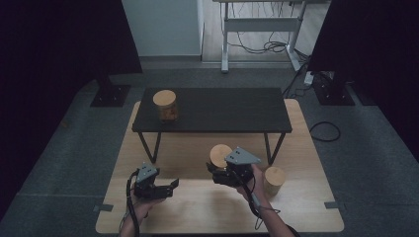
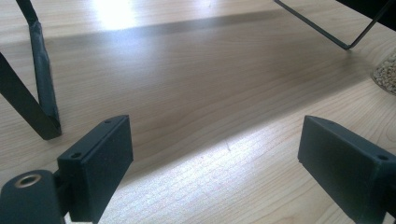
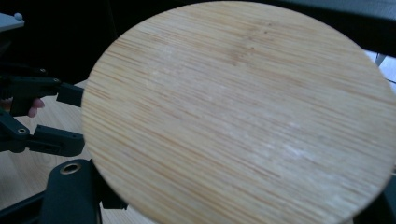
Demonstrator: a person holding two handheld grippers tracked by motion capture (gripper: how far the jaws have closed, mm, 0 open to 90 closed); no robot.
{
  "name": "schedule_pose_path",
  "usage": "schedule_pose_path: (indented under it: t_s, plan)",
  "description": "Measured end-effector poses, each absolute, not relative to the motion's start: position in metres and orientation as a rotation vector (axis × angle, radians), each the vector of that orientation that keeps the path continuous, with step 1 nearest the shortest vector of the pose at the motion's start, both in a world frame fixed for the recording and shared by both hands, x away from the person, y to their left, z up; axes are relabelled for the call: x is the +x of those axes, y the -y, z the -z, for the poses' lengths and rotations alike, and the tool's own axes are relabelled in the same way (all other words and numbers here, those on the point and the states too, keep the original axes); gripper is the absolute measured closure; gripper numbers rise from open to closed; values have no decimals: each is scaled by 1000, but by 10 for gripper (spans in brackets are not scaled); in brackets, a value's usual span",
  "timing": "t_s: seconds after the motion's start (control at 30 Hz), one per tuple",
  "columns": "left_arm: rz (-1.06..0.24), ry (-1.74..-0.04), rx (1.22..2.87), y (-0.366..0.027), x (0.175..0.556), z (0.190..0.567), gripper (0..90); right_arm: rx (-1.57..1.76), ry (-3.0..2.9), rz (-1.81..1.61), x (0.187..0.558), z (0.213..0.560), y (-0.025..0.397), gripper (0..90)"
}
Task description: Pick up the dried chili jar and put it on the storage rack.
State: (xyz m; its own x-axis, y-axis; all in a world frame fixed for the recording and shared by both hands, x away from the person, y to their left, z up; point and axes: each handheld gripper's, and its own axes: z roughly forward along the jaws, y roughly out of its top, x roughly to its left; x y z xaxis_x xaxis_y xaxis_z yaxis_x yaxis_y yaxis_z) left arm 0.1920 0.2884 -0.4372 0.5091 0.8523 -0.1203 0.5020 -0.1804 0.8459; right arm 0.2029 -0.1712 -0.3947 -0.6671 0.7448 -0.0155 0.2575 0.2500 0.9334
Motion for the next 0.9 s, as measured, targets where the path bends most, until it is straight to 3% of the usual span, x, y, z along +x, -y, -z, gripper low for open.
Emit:
schedule_pose_path:
  t_s: [0.9]
  plan:
    - [-484,-1127,1832,-290,191,437,98,875,-2068,-1431,204,377,170,243]
